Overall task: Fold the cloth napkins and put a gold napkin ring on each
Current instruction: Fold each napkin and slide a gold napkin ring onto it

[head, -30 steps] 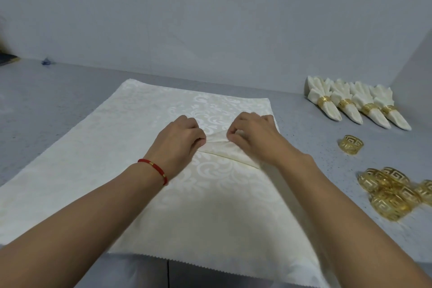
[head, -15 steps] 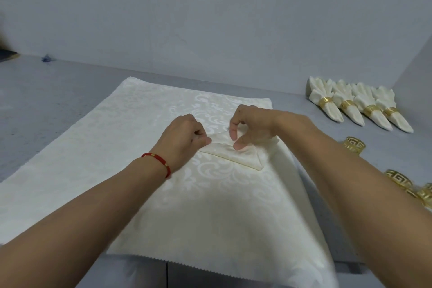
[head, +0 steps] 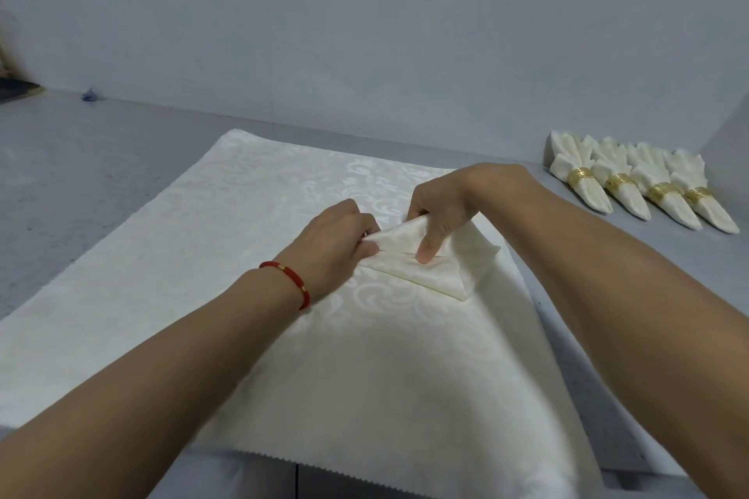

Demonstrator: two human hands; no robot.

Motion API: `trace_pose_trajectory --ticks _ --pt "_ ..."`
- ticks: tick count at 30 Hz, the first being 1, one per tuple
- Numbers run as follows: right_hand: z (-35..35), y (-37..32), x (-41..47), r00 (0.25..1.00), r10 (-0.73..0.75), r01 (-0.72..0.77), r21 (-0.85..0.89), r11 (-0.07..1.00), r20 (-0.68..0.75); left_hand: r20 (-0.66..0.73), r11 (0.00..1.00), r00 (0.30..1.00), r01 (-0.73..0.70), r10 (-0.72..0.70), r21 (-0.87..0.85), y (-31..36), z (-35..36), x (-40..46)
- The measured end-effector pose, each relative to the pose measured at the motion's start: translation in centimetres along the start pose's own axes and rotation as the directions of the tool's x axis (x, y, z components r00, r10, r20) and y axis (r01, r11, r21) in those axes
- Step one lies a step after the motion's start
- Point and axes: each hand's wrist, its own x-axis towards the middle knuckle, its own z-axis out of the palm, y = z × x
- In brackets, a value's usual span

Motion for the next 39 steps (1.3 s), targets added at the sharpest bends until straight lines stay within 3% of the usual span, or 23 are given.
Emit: trace_pose_trajectory --ticks 10,17,24,26,29,31,33,35,39 --pt "0.4 -0.5 -2.0 1.0 0.0 -0.001 0.036 0.999 0.003 -0.051 0.972 0.976 -0.202 0.209 0.118 -0.2 0.6 -0.7" --pt "1.2 -0.9 -3.4 0.989 0.046 -0.042 0.03 0.999 -0.141 -0.077 0.958 0.961 -0.255 0.266 0.132 -0.2 0.0 -0.9" --pt "0.7 -1.5 -7.0 0.947 0.017 -0.035 -0.051 0.998 -0.321 0.032 0.942 0.951 -0.308 0.307 0.13 1.4 -3.8 -0.4" --pt "1.1 -2.3 -8.7 0.907 -0.036 -0.067 -0.228 0.971 -0.42 -0.032 0.904 0.92 -0.377 0.391 0.201 2.1 -4.6 -1.1" --pt "3.2 -3.9 -10.7 0.792 -0.251 -0.134 -0.559 0.818 -0.557 -0.081 0.829 0.87 -0.431 0.487 0.356 3.3 -4.3 -3.2" --pt "6.1 -5.0 -11.8 0.785 -0.308 -0.163 -0.658 0.735 -0.538 -0.029 0.802 0.867 -0.446 0.497 0.396 4.1 -3.6 -4.9" --pt "8.8 -6.1 -12.6 0.781 -0.295 -0.197 -0.665 0.72 -0.55 0.064 0.796 0.87 -0.476 0.49 0.373 4.3 -2.9 -6.0" --pt "10.4 -6.4 -12.3 0.802 -0.266 -0.182 -0.643 0.744 -0.535 0.117 0.828 0.883 -0.467 0.454 0.31 4.0 -2.8 -6.5" --pt "11.6 -6.3 -12.2 0.809 -0.188 -0.129 -0.48 0.868 -0.557 0.198 0.94 0.939 -0.31 0.28 0.143 3.8 -4.3 -7.0"
